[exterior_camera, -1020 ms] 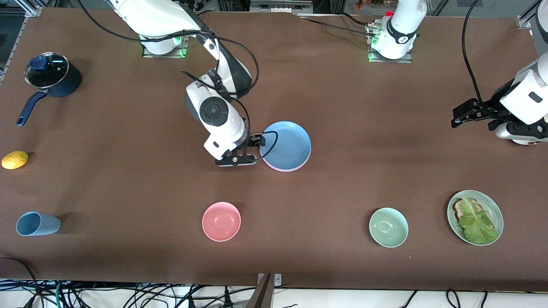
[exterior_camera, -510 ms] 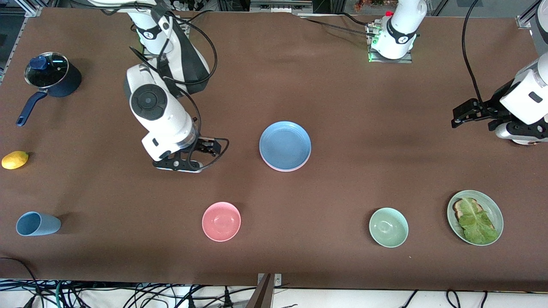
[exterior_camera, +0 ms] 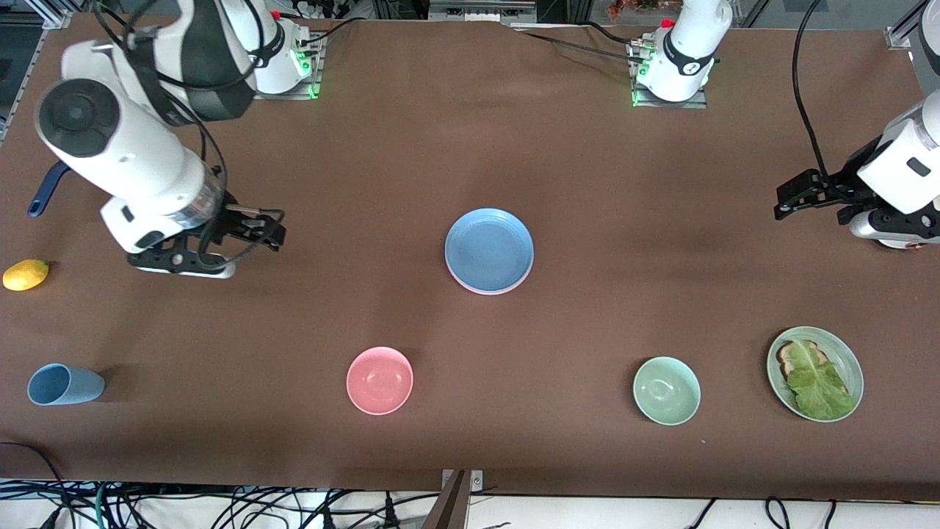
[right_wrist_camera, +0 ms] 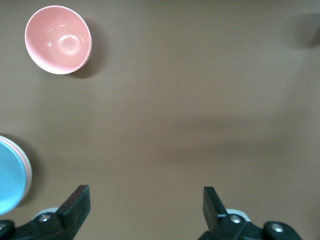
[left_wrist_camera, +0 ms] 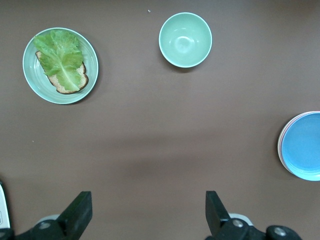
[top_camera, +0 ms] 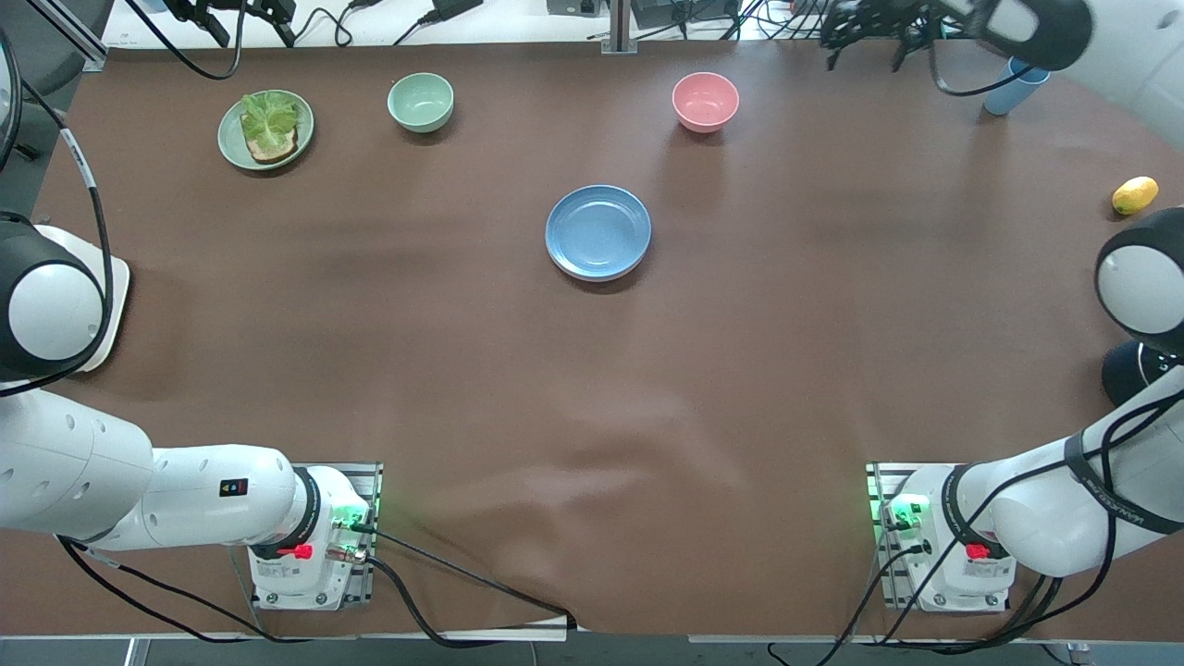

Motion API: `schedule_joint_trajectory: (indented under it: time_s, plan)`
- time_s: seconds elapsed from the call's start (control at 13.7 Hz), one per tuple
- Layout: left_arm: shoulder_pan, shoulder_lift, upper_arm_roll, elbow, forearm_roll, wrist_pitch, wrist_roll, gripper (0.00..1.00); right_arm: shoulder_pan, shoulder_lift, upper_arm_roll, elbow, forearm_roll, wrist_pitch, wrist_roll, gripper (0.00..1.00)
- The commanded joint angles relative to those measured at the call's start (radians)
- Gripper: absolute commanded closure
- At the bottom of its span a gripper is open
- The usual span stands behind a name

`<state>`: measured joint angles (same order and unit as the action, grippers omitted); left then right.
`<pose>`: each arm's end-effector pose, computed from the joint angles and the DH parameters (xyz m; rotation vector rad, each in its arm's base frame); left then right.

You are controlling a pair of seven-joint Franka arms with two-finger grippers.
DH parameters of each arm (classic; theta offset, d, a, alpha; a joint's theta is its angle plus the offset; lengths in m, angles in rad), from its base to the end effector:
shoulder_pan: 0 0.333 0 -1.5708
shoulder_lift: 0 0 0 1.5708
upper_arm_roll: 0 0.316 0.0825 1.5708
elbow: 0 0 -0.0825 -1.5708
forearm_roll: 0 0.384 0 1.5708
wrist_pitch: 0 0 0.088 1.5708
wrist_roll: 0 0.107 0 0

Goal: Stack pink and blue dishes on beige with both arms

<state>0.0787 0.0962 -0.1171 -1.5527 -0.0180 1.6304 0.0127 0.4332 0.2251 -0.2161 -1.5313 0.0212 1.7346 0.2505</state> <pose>0.5872 -0.0213 0.5837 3.1116 -0.0769 -0.0284 0.6103 0.1495 0.5268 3.1110 -0.0500 -0.0153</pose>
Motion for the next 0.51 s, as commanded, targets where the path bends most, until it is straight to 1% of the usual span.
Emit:
schedule_joint_trajectory:
  time_s: [0.0,0.07,0.15,0.22,0.29,0.36,0.44]
  plan:
    - [0.003,-0.001,-0.001,0.002,-0.013,0.000,0.000,0.00,-0.089,-0.098,0.014,-0.010,-0.020,-0.030,-0.169,0.00]
    - [0.004,0.000,-0.001,0.008,-0.013,0.000,0.000,0.00,-0.140,-0.128,0.021,-0.013,-0.020,-0.044,-0.191,0.00]
    - [0.003,0.003,-0.001,0.012,-0.013,0.000,0.000,0.00,-0.199,-0.151,0.062,-0.013,-0.018,-0.103,-0.191,0.00]
    - [0.003,0.004,-0.001,0.013,-0.013,0.000,0.000,0.00,-0.293,-0.174,0.131,-0.013,-0.020,-0.160,-0.191,0.00]
    - [0.003,0.004,-0.001,0.013,-0.013,0.000,0.000,0.00,-0.360,-0.190,0.189,-0.015,-0.018,-0.211,-0.188,0.00]
    - [0.003,0.004,-0.001,0.013,-0.013,0.000,0.000,0.00,-0.410,-0.197,0.217,-0.027,-0.021,-0.251,-0.183,0.00]
    - [0.003,0.004,-0.001,0.013,-0.013,0.000,0.000,0.00,-0.459,-0.196,0.245,-0.032,-0.008,-0.245,-0.183,0.00]
